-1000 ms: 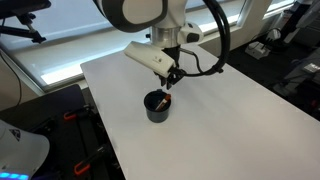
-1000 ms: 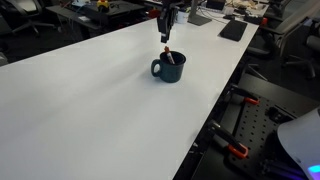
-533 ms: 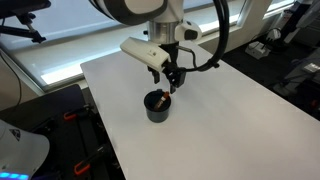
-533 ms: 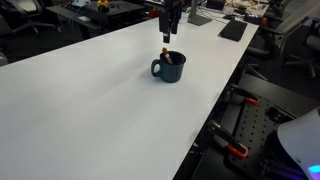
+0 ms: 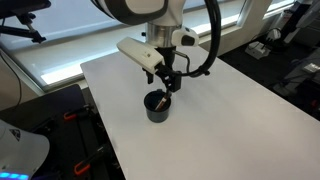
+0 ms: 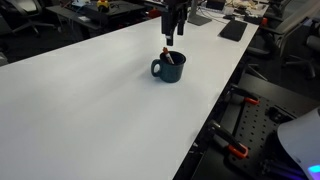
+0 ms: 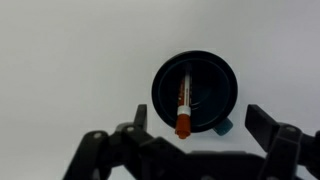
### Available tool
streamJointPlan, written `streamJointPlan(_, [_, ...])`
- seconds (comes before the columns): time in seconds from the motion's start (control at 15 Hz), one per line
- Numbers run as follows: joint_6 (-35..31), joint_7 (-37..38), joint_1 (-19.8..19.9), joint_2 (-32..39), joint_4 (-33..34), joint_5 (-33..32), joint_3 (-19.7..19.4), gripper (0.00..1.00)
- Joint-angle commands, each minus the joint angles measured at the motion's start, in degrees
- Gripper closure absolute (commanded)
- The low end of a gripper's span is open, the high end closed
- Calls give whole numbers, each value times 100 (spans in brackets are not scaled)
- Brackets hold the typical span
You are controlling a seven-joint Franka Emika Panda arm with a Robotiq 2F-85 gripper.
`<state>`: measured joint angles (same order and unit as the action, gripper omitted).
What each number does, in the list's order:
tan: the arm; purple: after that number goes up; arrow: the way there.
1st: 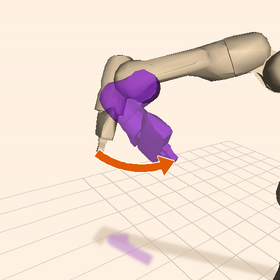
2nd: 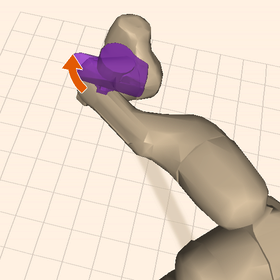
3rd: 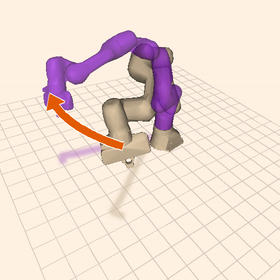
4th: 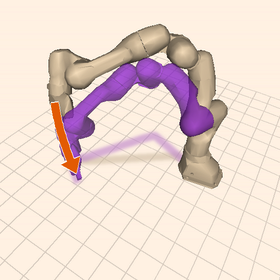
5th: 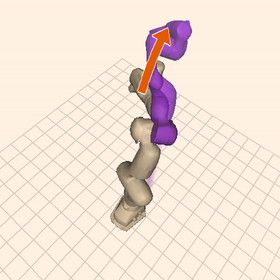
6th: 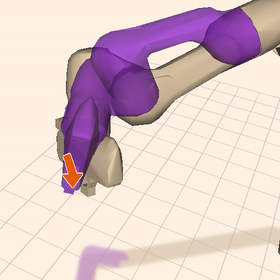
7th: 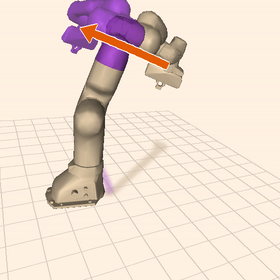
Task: Remove the marker from the mug.
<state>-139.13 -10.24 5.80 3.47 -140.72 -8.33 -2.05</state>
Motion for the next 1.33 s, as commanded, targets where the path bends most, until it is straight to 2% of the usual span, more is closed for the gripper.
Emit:
streamJointPlan(0.0, [-433,-288,-64,36,-93,391,-22,0])
streamJointPlan(0.53, [-1196,-342,-62,369,-115,452,-13,2])
streamJointPlan(0.73, [-1293,-339,-56,466,-111,445,0,16])
streamJointPlan(0.87, [-1294,-340,-54,508,-105,438,5,19])
streamJointPlan(0.93, [-1290,-338,-54,521,-103,430,5,25])
streamJointPlan(1.0, [-1274,-330,-55,531,-96,419,4,23])
streamJointPlan(1.07, [-1260,-332,-54,535,-92,422,5,33])
streamJointPlan(1.2, [-1253,-339,-52,536,-91,422,6,35])
streamJointPlan(1.27, [-1250,-342,-52,534,-91,423,6,43])
